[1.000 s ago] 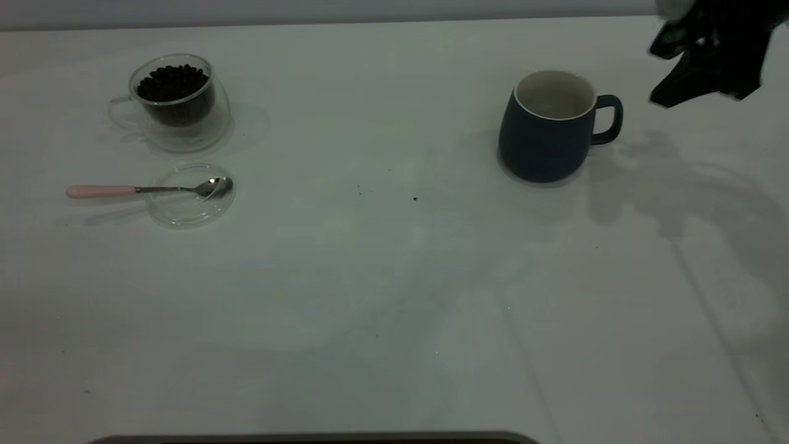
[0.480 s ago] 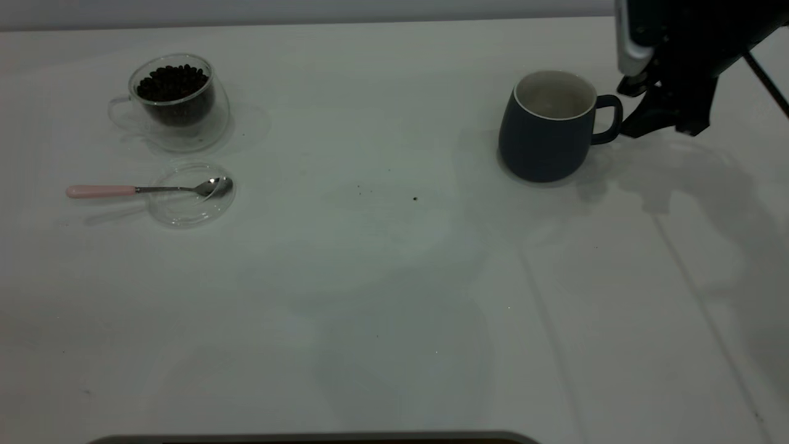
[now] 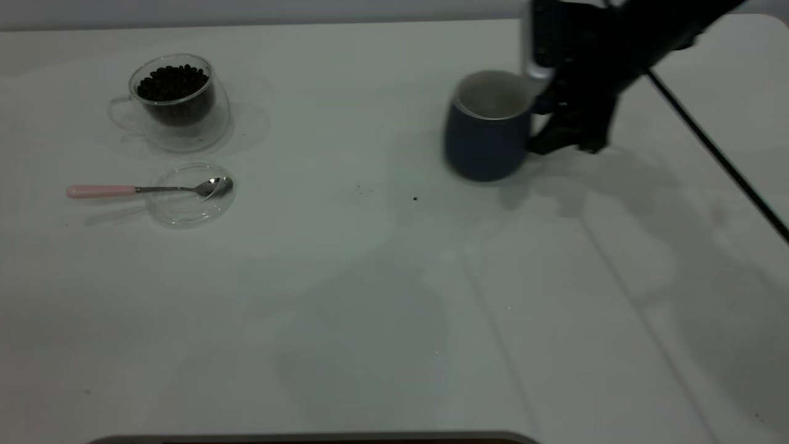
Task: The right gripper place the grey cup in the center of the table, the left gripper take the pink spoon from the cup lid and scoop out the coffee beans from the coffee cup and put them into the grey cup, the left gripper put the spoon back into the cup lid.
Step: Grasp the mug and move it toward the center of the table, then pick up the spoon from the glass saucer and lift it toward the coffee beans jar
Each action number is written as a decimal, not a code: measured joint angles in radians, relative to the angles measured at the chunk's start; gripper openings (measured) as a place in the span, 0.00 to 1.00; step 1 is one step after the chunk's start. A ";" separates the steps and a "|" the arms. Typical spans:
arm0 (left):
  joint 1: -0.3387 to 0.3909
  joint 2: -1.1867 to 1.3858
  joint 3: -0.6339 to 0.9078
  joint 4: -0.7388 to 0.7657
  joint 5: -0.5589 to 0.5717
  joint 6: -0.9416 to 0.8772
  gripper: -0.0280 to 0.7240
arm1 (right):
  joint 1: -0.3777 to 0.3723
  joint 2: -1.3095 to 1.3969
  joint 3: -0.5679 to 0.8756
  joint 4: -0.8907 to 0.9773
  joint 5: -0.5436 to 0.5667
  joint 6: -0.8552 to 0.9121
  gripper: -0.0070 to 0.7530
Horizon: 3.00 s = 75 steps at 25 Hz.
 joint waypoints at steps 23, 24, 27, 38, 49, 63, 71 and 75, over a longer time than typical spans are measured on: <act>0.000 0.000 0.000 0.000 0.000 0.000 0.73 | 0.086 -0.361 0.344 0.040 -0.035 0.871 0.62; 0.000 0.000 0.000 0.000 0.000 0.000 0.73 | 0.094 -0.427 0.388 -0.005 0.020 0.947 0.62; 0.000 0.000 0.000 0.001 0.000 0.000 0.73 | 0.117 -0.627 0.520 -0.288 0.233 1.244 0.62; 0.000 0.000 0.000 0.001 0.000 0.001 0.73 | 0.122 -1.185 0.914 -0.981 0.640 2.232 0.62; 0.000 0.000 0.000 0.001 0.000 0.001 0.73 | -0.008 -1.711 0.966 -1.063 0.711 2.246 0.62; 0.000 0.000 0.000 0.001 0.000 0.001 0.73 | -0.128 -2.332 0.983 -1.079 0.739 2.253 0.62; 0.000 0.000 0.000 0.001 0.000 0.000 0.73 | -0.128 -2.396 0.983 -1.080 0.746 2.253 0.62; 0.000 0.000 0.000 0.001 0.000 0.000 0.73 | -0.128 -2.396 0.983 -1.081 0.746 2.253 0.62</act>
